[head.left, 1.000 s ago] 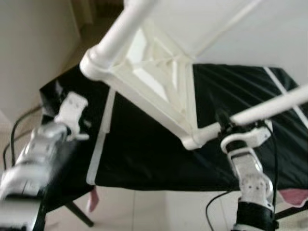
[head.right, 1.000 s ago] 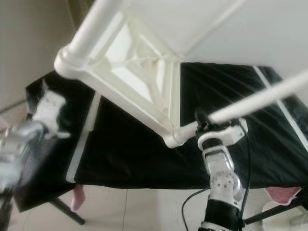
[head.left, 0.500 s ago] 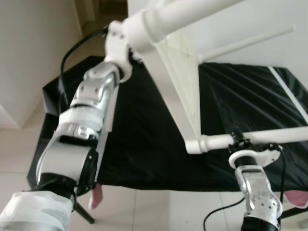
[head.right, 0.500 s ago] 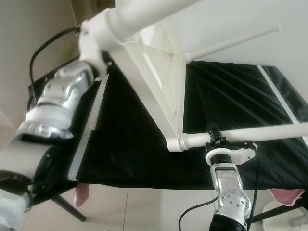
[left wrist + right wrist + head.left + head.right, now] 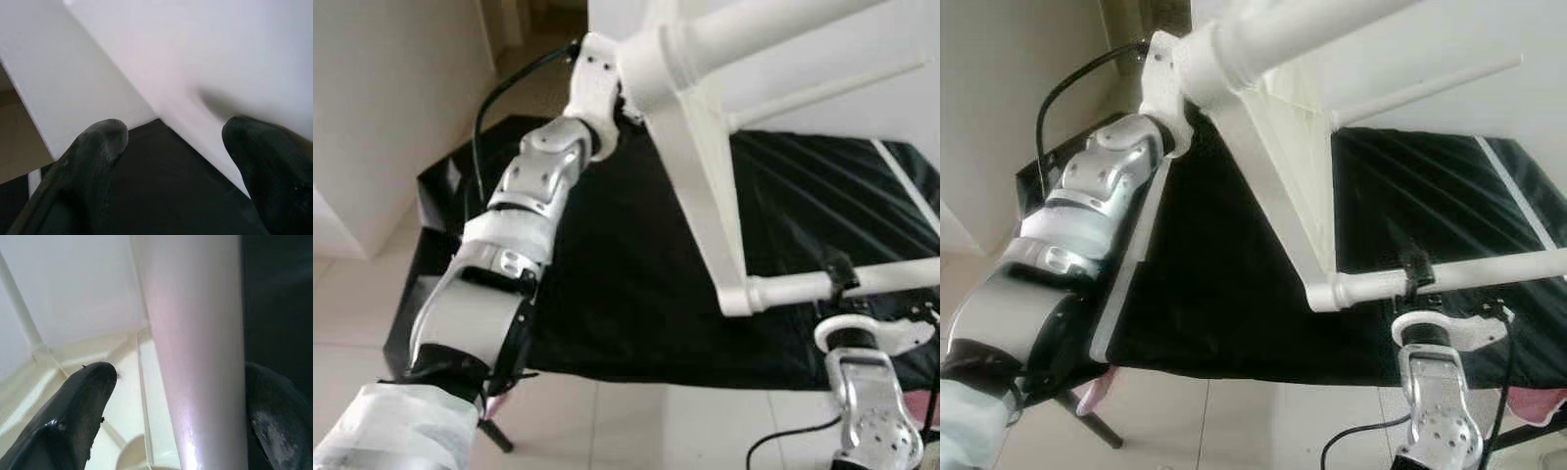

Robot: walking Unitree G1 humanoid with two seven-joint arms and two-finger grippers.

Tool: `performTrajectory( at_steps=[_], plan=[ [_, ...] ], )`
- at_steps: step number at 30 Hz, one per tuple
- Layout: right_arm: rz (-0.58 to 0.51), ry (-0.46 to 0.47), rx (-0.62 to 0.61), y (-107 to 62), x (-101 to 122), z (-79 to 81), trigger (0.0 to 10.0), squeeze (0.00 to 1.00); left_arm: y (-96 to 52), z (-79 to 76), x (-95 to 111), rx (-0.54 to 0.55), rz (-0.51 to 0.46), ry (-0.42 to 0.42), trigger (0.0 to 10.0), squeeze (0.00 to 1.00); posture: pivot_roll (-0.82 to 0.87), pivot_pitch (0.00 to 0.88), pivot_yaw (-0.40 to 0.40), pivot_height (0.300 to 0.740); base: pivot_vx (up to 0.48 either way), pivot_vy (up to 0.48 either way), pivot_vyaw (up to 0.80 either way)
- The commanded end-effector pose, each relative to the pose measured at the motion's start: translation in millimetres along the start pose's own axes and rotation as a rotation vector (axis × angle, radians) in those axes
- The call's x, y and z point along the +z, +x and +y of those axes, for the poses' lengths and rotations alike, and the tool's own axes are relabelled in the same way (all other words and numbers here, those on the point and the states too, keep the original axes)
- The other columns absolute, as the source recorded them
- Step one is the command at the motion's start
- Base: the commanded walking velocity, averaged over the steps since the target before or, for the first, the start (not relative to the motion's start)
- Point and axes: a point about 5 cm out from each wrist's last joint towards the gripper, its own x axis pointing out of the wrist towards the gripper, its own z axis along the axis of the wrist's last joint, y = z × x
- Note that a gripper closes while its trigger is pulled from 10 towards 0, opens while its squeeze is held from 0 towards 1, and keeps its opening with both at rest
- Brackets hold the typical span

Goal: Building children table

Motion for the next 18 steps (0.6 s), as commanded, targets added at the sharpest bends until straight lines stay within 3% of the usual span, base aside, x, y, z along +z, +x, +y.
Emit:
performTrajectory(
  at_steps=[1,3,4,11,18],
  plan=[
    [0.021,0.039,-0.175,-53.7,-20,-37.9,10.0,1.00,6.3,-7.2,31,-0.039,-0.104,0.015,10.0,0.00,0.01,0.000,0.017,0.740,0.000,0.000,0.00],
    [-0.003,0.053,-0.215,-68.4,-14,-42.1,10.0,0.10,9.5,-11.5,44,-0.067,-0.135,0.025,10.0,0.00,0.00,0.000,0.026,0.740,0.000,0.000,0.00],
    [-0.002,0.082,-0.230,-73.4,-14,-44.3,10.0,0.00,10.9,-13.5,48,-0.075,-0.145,0.032,10.0,0.00,0.00,0.000,0.028,0.740,0.000,0.000,0.00],
    [0.057,0.221,-0.364,-91.6,-25,-67.1,10.0,0.00,17.1,-25.6,71,-0.118,-0.212,0.035,10.0,0.00,-0.02,0.006,0.050,0.740,0.000,0.000,0.00],
    [0.104,0.206,-0.399,-93.0,-29,-72.7,10.0,0.00,18.4,-28.5,72,-0.131,-0.214,0.051,10.0,0.00,-0.03,0.007,0.058,0.740,0.000,0.000,0.00]
  ],
)
